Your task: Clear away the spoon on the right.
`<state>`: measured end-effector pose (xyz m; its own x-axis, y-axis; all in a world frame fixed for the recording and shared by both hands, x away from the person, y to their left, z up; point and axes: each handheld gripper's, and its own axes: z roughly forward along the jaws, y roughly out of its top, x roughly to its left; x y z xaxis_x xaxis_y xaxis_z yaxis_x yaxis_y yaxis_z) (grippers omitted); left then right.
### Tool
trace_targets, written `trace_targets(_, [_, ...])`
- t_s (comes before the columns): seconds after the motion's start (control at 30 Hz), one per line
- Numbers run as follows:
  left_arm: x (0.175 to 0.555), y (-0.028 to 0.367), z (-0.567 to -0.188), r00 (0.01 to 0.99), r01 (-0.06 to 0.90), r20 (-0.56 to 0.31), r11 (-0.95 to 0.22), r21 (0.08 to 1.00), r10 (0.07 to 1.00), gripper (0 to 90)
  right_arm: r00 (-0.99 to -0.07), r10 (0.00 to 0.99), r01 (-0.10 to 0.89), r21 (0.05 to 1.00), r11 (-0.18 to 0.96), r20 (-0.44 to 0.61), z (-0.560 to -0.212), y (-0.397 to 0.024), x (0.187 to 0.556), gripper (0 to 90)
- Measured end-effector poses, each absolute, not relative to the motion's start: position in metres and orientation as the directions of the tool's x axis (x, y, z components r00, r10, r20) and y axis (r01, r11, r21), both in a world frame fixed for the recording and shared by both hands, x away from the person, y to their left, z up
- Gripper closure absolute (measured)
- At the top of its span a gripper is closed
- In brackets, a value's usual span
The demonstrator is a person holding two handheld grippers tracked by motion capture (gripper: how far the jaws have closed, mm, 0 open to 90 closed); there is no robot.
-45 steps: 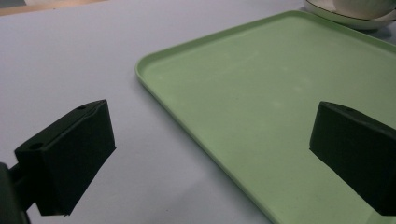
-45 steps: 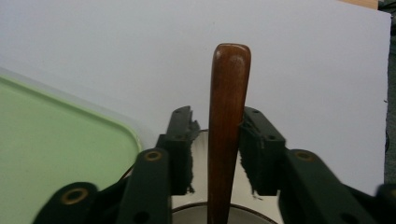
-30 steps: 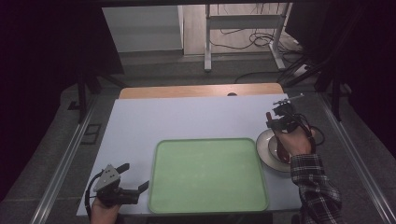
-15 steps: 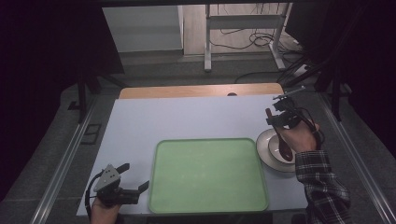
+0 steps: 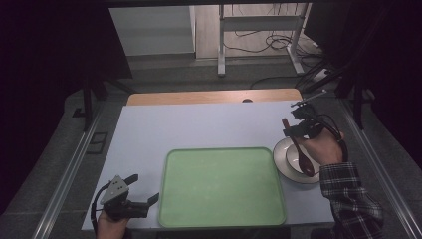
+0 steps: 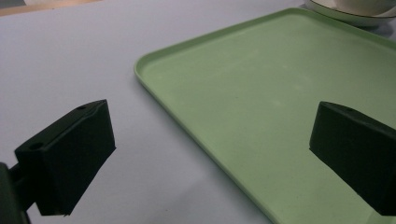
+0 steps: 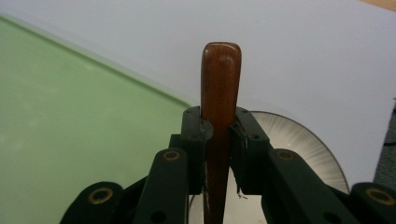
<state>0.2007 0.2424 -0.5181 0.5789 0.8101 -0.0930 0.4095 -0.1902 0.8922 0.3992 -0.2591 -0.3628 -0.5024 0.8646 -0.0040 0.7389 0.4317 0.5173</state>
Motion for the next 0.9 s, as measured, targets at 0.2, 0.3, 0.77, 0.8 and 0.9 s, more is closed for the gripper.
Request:
trace_targets(0.2, [0.201, 0.242, -0.518, 0.579, 0.409, -0.093, -0.190, 0.892, 0.810, 0.0, -0.517, 0.856, 0.748, 0.502, 0.433, 0.031, -0.366, -0.250, 0.391, 76.4])
trace_targets(0.3, [0.201, 0.242, -0.518, 0.578, 0.409, -0.093, -0.190, 0.892, 0.810, 0.0, -0.524, 0.850, 0.753, 0.492, 0.438, 0.045, -0.369, -0.245, 0.387, 76.4])
trace_targets(0.77, [0.201, 0.242, -0.518, 0.582, 0.409, -0.090, -0.195, 0.891, 0.808, 0.0, -0.545, 0.833, 0.772, 0.444, 0.454, 0.096, -0.390, -0.216, 0.378, 76.5])
trace_targets(0.8, [0.201, 0.242, -0.518, 0.583, 0.409, -0.090, -0.196, 0.891, 0.808, 0.0, -0.547, 0.831, 0.773, 0.442, 0.456, 0.098, -0.393, -0.214, 0.378, 76.5])
trace_targets(0.9, [0.201, 0.242, -0.518, 0.584, 0.408, -0.089, -0.196, 0.891, 0.807, 0.0, -0.552, 0.827, 0.776, 0.429, 0.462, 0.108, -0.400, -0.207, 0.377, 76.5])
